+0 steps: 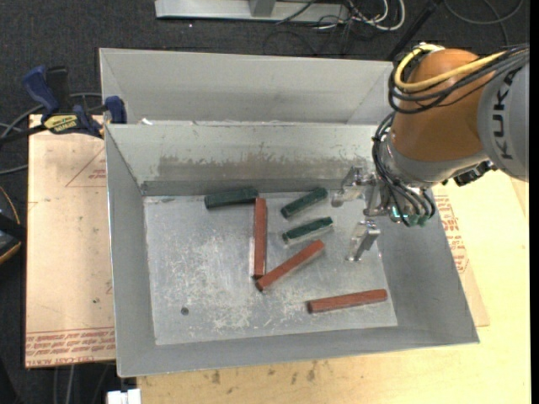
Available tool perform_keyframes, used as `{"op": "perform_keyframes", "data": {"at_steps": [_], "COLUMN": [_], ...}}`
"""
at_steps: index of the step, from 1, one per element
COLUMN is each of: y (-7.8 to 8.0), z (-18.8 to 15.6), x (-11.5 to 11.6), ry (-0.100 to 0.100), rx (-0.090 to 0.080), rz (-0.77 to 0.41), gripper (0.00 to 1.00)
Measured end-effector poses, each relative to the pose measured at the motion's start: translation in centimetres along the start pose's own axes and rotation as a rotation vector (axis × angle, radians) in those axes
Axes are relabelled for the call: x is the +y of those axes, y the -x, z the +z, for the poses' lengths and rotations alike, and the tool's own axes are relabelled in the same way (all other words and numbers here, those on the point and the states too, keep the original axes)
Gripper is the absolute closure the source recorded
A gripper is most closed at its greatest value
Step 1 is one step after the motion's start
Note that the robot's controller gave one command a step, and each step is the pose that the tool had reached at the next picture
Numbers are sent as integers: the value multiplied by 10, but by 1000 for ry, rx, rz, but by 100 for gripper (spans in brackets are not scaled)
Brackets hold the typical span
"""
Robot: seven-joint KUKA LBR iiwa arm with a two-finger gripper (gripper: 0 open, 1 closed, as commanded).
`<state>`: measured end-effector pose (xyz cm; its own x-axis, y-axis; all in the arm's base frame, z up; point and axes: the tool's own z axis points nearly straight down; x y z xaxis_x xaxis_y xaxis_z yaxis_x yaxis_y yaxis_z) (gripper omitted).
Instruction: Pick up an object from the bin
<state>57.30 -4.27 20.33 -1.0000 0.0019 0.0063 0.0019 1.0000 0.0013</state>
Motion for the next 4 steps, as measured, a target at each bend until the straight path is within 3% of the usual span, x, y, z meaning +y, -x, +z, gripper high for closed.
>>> {"op": "perform_keyframes", "data": {"at_steps": [1, 2, 3, 4], "y": [2, 7, 5, 4], "z": [-4, 27, 44, 63], "x": [0, 11, 44, 39], "ry": [-1, -2, -1, 0], "rx": [-8, -12, -5, -8], "rz": [-1, -116, -332, -389], "gripper": [0, 0, 0, 0]}}
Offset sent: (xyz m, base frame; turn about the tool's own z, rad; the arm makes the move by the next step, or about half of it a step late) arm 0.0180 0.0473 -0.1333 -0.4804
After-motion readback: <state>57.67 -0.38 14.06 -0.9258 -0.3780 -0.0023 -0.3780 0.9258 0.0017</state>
